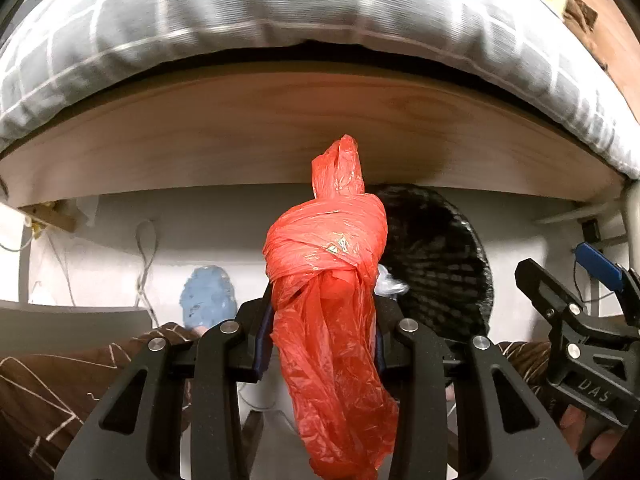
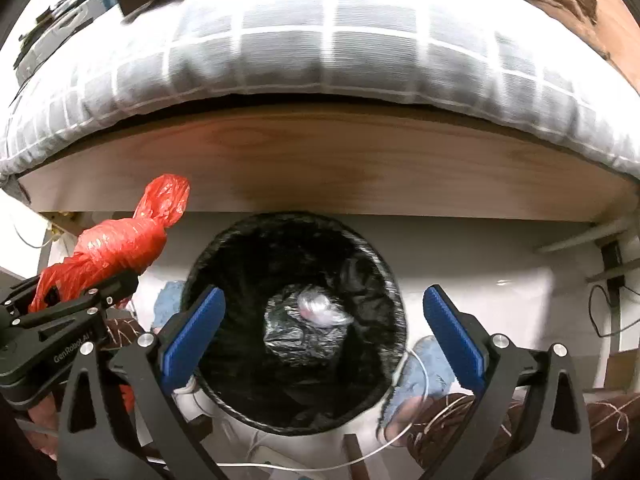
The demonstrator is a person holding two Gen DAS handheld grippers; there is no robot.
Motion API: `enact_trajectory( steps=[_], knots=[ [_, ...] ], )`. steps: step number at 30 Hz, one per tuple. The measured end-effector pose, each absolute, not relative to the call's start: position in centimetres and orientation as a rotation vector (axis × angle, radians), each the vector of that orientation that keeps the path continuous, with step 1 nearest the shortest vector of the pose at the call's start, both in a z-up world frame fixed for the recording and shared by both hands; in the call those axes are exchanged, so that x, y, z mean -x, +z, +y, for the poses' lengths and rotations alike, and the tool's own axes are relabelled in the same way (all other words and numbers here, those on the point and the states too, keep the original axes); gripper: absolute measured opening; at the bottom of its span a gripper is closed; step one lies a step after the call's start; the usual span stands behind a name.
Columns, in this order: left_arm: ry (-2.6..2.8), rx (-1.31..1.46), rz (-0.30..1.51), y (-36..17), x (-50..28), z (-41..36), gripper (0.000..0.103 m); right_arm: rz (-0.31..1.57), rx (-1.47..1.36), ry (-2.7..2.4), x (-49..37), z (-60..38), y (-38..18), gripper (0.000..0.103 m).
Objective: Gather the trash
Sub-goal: 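Open the right tool over the bin while the left tool drops the red bag in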
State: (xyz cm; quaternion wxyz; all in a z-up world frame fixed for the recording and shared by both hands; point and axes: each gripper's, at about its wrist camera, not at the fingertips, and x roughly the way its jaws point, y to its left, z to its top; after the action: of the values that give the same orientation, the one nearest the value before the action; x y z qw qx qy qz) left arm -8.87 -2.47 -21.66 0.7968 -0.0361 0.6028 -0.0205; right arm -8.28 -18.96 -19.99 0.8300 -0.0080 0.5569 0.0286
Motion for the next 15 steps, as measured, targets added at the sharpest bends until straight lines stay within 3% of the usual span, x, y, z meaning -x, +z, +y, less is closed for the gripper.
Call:
enact_trajectory(
  steps=[15],
  knots=[
    [-0.132,0.005,1.324,-23.4,8.7,-9.4,0.036,1.184,-0.010,-0.046,10.2,-25.6,-19.9,0.095]
  ],
)
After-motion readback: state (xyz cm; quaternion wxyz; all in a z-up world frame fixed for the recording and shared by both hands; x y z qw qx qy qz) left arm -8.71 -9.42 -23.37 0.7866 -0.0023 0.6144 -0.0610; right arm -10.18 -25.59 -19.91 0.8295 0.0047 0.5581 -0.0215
